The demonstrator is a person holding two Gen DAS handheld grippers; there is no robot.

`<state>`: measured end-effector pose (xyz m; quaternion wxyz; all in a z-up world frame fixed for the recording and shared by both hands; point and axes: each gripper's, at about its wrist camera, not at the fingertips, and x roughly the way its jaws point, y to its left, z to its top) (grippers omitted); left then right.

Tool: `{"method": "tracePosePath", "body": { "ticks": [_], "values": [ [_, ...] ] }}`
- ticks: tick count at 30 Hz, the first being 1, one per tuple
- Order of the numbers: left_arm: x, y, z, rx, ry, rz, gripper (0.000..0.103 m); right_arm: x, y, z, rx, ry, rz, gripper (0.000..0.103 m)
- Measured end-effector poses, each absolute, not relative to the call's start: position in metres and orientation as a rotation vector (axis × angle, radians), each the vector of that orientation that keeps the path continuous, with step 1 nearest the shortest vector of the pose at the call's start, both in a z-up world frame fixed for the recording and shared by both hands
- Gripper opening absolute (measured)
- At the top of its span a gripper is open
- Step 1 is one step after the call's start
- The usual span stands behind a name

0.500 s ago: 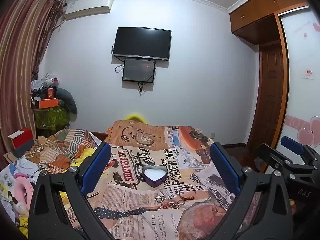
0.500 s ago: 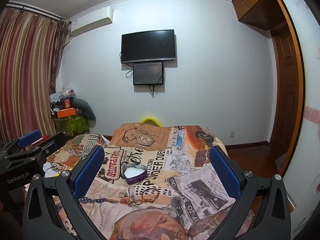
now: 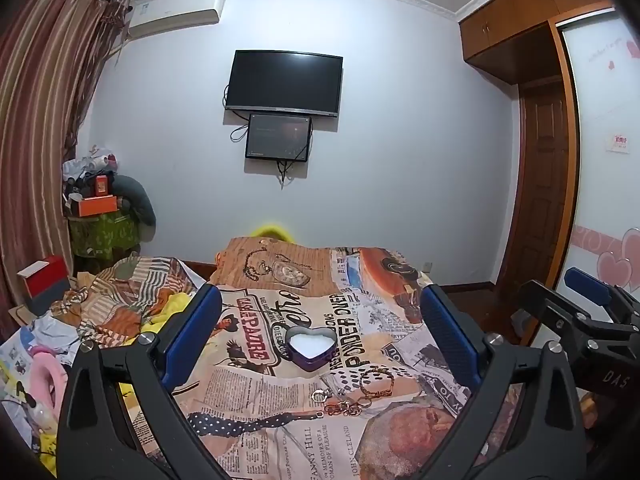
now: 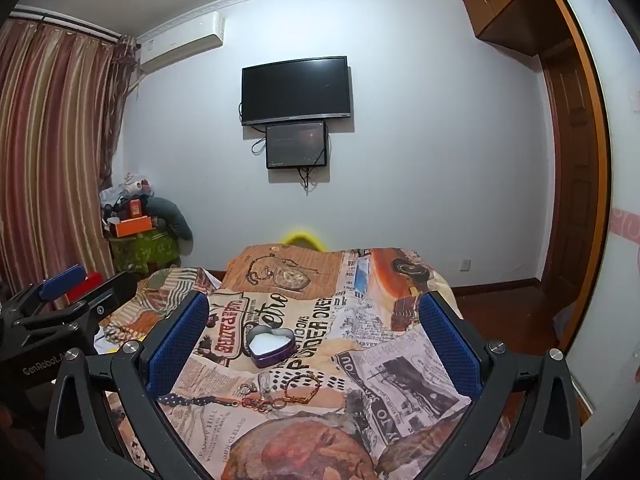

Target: Organize jewelry

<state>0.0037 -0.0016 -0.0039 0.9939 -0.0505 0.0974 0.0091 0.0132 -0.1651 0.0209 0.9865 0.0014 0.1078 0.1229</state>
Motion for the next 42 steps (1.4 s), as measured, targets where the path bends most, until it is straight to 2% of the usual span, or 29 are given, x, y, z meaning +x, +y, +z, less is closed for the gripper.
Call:
{"method": "tracePosePath", "body": {
  "ticks": [42],
  "values": [
    [0.000, -0.002, -0.012, -0.091, 0.201, 0.016, 0.100, 0.015, -0.172, 0.011, 0.020, 0.238, 0.255, 0.103]
  ]
}}
